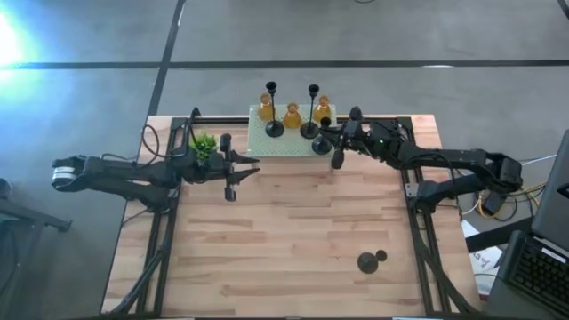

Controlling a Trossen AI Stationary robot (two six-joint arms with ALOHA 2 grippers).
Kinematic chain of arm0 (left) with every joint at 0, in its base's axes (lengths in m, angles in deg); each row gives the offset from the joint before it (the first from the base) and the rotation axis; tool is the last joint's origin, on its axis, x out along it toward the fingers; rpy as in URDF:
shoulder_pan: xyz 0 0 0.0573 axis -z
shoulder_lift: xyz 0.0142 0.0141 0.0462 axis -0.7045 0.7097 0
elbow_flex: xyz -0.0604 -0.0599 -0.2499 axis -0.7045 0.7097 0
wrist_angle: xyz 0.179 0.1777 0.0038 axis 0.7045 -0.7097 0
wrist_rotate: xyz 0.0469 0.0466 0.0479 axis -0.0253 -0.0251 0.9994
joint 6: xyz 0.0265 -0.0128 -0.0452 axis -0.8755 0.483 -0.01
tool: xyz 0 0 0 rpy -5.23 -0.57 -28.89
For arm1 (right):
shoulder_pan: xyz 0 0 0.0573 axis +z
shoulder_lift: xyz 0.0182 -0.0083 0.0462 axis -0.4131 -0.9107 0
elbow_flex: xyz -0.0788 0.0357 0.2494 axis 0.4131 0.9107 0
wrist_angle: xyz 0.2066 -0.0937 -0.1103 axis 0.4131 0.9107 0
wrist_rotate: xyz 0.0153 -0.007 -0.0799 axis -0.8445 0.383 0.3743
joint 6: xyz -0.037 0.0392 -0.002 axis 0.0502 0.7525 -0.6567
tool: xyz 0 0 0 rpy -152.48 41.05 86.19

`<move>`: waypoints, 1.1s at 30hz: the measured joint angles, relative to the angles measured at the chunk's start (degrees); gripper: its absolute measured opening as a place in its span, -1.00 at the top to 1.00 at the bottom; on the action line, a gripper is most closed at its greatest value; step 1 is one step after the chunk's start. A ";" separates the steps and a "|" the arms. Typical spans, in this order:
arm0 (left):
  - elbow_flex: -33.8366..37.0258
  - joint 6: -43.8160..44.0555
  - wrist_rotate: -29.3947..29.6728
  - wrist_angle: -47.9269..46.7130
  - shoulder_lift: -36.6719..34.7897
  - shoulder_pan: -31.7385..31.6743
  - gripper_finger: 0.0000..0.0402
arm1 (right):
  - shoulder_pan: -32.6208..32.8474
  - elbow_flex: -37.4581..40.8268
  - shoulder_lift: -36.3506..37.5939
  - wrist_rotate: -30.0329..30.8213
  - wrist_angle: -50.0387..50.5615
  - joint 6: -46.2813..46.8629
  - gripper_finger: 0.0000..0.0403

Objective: Pick & Place candle stick holders
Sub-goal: Put the black candle holder on the shelf

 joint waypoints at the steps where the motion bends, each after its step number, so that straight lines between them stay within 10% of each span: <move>1: 0.11 0.21 0.00 -0.23 -0.03 0.00 0.46 | -0.40 0.02 -0.59 -0.31 -0.59 0.02 0.95; 33: 0.05 2.77 -0.02 -0.60 0.17 0.04 0.46 | -5.00 5.46 -0.96 -2.75 -6.14 5.22 0.95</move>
